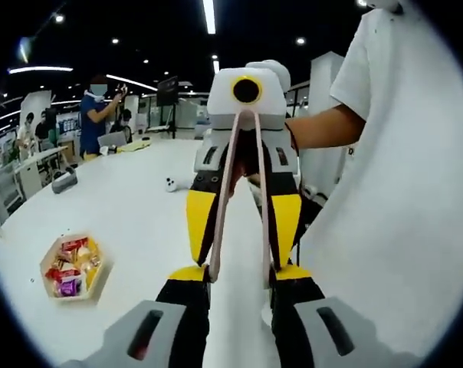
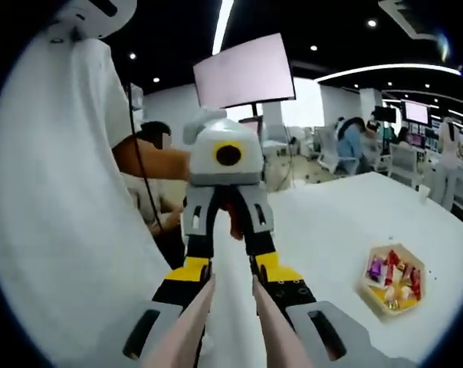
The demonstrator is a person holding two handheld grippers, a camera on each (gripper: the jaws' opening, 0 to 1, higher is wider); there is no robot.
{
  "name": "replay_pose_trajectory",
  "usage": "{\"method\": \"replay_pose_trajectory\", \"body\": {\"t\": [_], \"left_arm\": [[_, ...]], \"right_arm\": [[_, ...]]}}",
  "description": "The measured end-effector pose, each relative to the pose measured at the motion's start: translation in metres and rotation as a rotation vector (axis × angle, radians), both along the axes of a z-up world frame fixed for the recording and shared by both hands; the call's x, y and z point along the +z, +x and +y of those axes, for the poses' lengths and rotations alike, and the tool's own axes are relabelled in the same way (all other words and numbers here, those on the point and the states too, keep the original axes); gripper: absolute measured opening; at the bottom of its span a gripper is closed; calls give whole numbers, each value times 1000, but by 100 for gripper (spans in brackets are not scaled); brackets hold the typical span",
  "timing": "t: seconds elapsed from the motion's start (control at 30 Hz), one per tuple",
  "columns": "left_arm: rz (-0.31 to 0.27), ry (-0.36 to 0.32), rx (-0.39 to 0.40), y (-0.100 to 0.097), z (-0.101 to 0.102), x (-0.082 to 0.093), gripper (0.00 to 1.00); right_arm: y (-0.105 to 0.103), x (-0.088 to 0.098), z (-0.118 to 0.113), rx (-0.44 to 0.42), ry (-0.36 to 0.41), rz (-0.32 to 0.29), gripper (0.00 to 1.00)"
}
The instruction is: Place the target food into the container with the food tongs after gripping and lifting it, then release it inside without dropping or visibly crushing the food.
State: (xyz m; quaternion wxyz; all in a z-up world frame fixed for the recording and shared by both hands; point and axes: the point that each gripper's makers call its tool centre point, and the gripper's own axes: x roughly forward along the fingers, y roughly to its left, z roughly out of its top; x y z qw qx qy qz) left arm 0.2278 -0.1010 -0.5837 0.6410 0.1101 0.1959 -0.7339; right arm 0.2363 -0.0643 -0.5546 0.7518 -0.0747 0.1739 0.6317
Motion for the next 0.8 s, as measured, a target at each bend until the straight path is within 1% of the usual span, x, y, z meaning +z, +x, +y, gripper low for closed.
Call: {"method": "replay_pose_trajectory", "body": {"t": [0.07,0.1,0.13,0.17,0.2,0.27,0.3,0.4,0.53,0.57,0.6,0.63,0.67,0.73,0.8], "left_arm": [[-3,18,39,2,-8,1,25],[2,16,41,0,-11,1,25],[17,18,48,-1,-15,-1,25],[17,25,53,-2,-17,-2,25],[-5,47,72,0,-18,-4,25],[-4,38,83,1,-22,-2,24],[5,36,87,0,-24,-1,24],[2,43,94,1,-32,-2,25],[-21,62,91,0,-41,-2,26],[-26,67,93,1,-43,-2,26],[-34,75,95,3,-43,-2,26],[-39,79,96,5,-43,-1,26],[-39,77,100,6,-44,0,26],[-42,70,104,8,-46,2,26],[-47,73,103,8,-50,3,26]], "right_arm": [[2,2,-6,2,-2,11,26],[-2,2,-11,34,-9,-4,26],[-3,2,-14,43,-7,-7,26],[-3,-1,-19,51,-18,-7,26],[-3,-4,-23,55,-28,-12,26],[-4,-6,-31,62,-33,-16,25],[-5,-6,-37,66,-28,-17,25],[-6,-8,-47,67,-15,-8,26],[-7,-13,-61,73,-43,-4,26],[-7,-17,-65,71,-62,5,25],[-7,-25,-71,72,-99,5,25],[-5,-28,-75,69,-122,-11,25],[-5,-28,-75,66,-119,-12,25],[-4,-29,-81,41,-118,18,25],[-4,-28,-84,37,-117,3,25]]}}
